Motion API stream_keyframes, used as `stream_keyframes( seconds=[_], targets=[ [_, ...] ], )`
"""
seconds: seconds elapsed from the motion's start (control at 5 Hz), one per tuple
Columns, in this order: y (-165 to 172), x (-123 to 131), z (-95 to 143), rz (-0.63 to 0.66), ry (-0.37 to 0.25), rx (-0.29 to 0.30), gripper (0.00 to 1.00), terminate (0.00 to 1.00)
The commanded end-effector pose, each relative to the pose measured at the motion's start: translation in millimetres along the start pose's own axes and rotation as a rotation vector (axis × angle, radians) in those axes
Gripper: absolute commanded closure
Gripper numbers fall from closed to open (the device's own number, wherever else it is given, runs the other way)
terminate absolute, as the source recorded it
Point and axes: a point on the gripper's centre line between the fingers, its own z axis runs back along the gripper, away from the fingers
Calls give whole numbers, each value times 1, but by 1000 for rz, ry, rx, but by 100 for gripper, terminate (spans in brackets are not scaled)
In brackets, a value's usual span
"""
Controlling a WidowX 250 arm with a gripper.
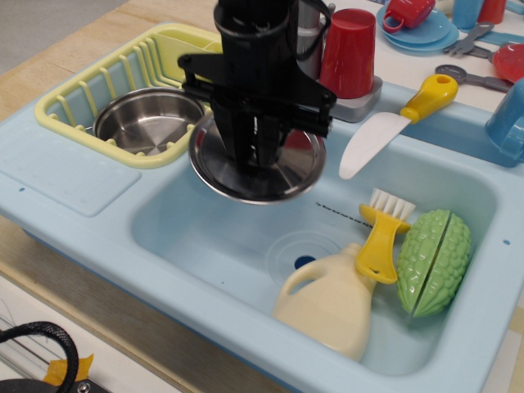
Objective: Put lid on pot or pan
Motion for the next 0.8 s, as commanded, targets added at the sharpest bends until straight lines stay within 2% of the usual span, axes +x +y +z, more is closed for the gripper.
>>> stream_keyframes(
  seconds=[0.0,0.2,0.4,0.6],
  targets=[
    [29,24,19,56,-53,25,100,0],
    [55,41,19,43,-92,35,100,0],
    [75,55,17,46,-105,23,100,0],
    [96,58,9,72,-85,0,100,0]
  ],
)
